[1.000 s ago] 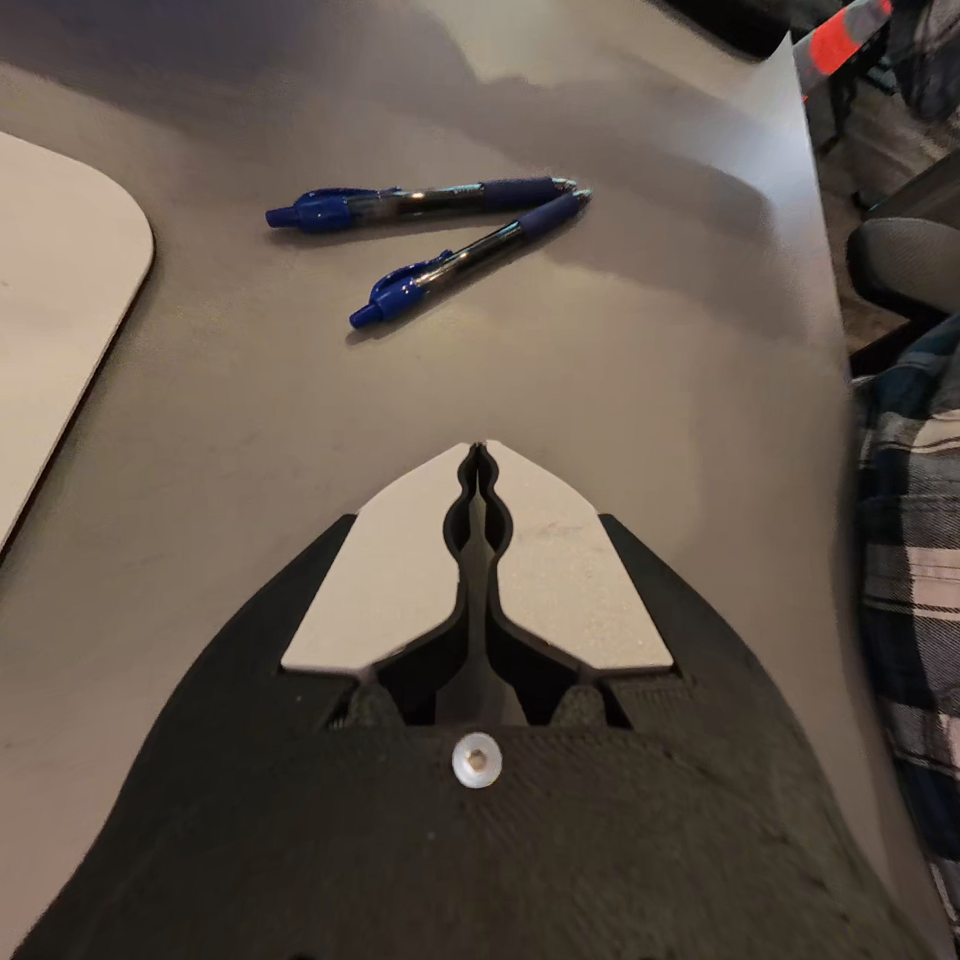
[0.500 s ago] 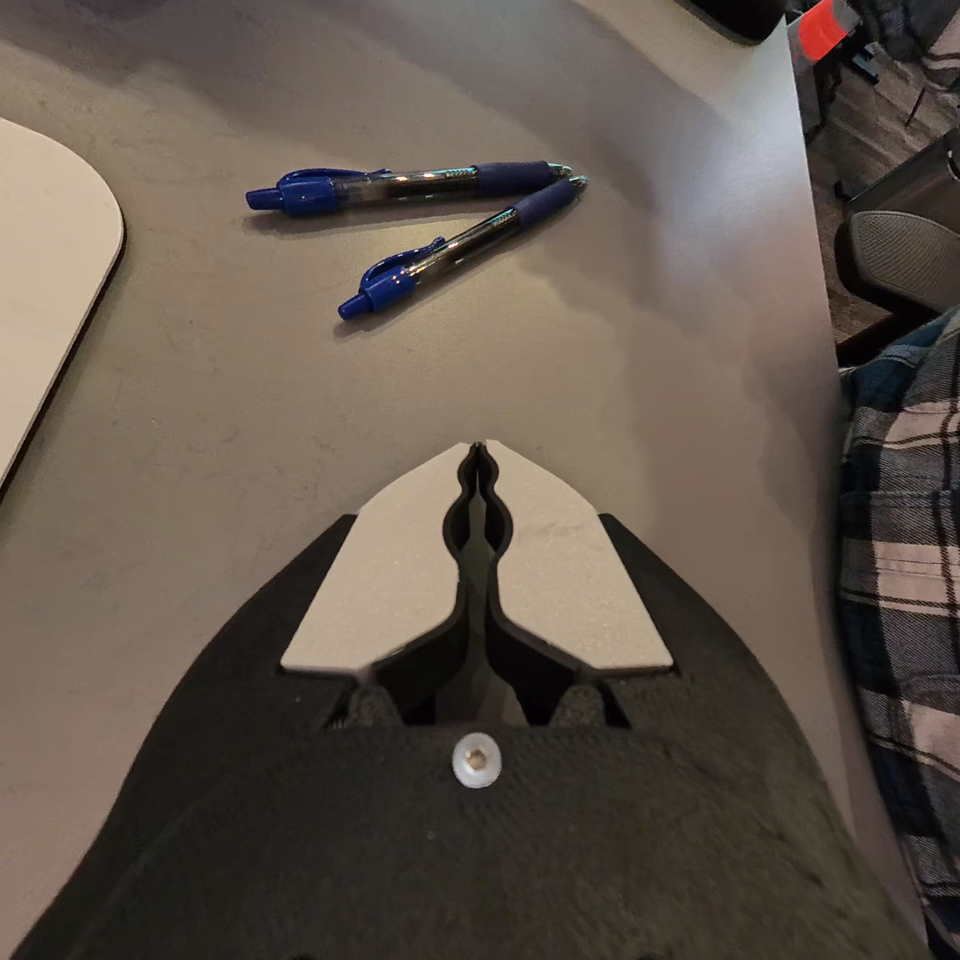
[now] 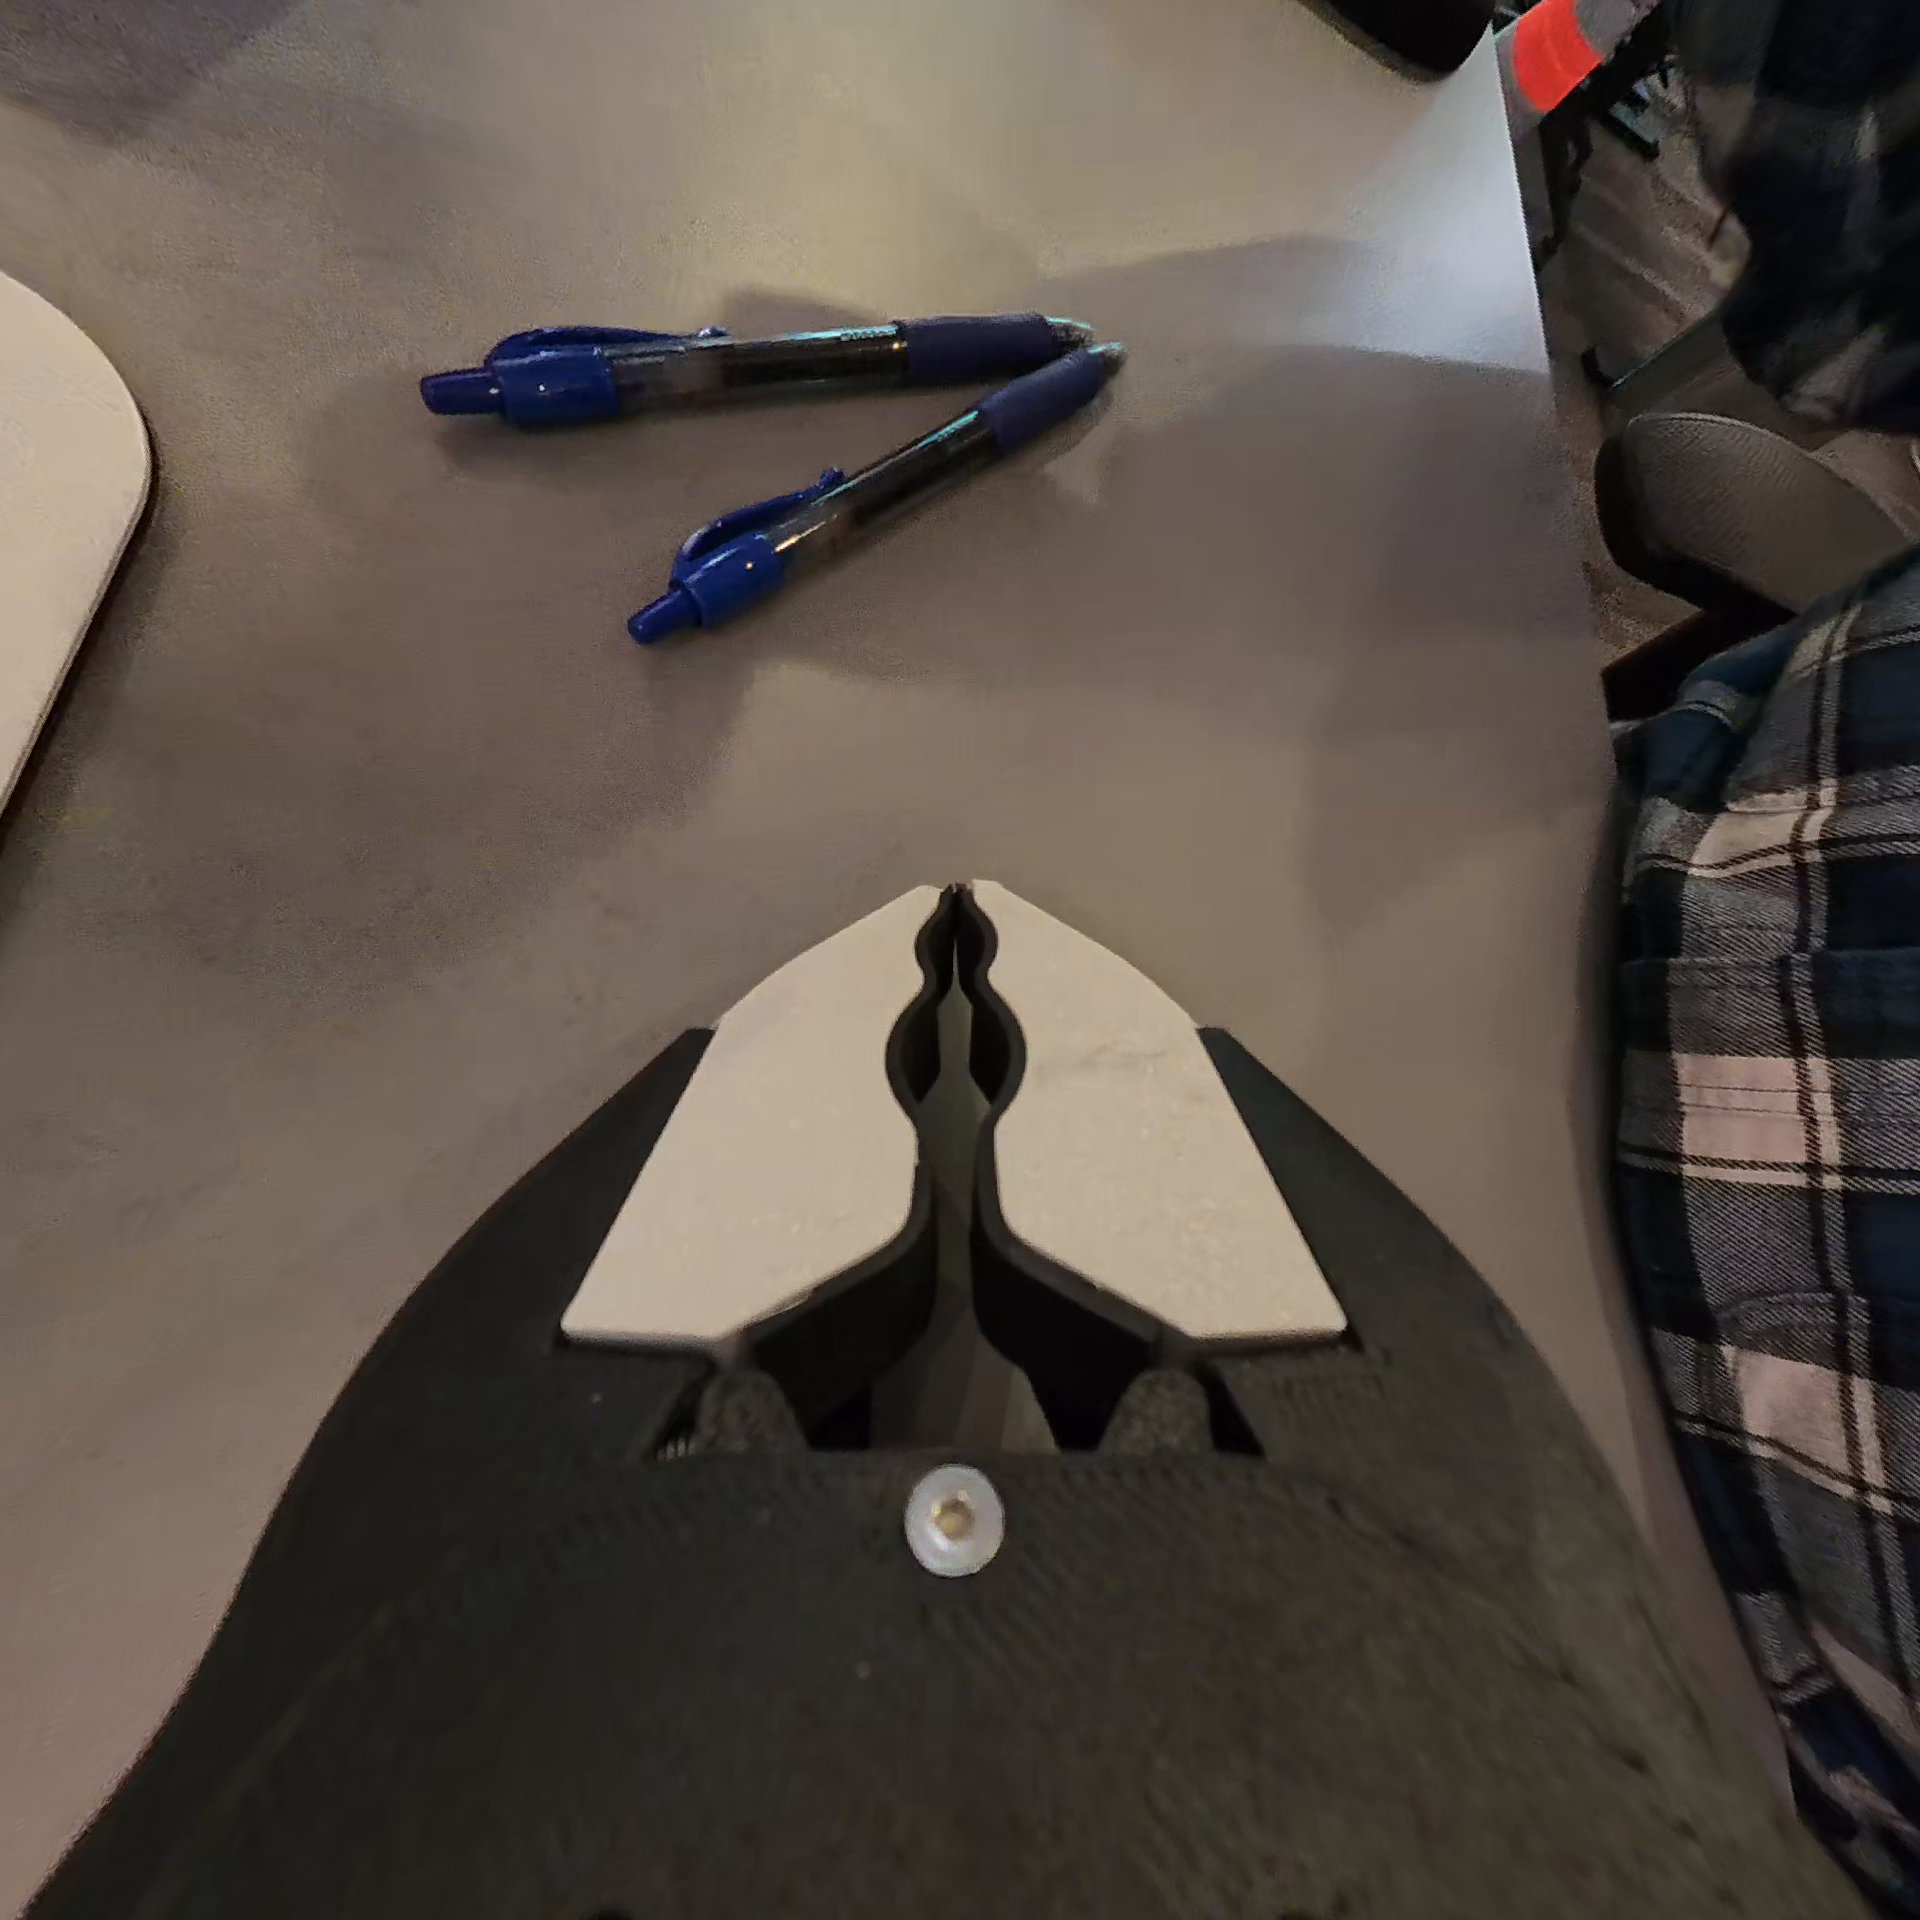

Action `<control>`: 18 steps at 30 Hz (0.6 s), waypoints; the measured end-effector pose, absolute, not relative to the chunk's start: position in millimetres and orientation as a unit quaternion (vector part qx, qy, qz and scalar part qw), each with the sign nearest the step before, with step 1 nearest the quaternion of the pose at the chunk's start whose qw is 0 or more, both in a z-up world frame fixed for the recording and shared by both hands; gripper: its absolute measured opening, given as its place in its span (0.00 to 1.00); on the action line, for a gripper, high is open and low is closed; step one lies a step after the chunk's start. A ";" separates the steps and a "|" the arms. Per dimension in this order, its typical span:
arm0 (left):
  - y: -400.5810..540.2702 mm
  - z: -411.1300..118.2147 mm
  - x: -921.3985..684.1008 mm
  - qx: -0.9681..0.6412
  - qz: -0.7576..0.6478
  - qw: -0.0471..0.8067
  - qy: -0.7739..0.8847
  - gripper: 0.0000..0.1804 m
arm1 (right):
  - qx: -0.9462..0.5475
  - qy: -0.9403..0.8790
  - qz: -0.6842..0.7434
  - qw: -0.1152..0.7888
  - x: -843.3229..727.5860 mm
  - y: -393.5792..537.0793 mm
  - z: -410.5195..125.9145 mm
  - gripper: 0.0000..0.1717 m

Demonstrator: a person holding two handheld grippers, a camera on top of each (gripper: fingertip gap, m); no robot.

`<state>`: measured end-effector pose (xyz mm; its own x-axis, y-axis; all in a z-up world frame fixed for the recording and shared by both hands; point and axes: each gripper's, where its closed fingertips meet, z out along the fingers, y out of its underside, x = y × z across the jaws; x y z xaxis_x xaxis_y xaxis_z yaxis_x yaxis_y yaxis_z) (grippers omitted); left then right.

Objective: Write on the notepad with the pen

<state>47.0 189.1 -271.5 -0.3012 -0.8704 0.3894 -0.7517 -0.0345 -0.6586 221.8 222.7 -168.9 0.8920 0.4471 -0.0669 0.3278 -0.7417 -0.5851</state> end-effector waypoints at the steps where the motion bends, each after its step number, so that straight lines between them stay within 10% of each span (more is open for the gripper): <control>1: 189.1 -271.4 47.1 -0.587 -0.417 0.071 0.691 0.00 | -0.928 -0.216 0.126 0.278 199.6 214.0 -183.1 0.06; 18: 188.9 -271.7 48.0 -0.586 -0.414 0.077 0.692 0.00 | -0.952 -0.192 0.105 0.213 152.5 205.5 -275.6 0.08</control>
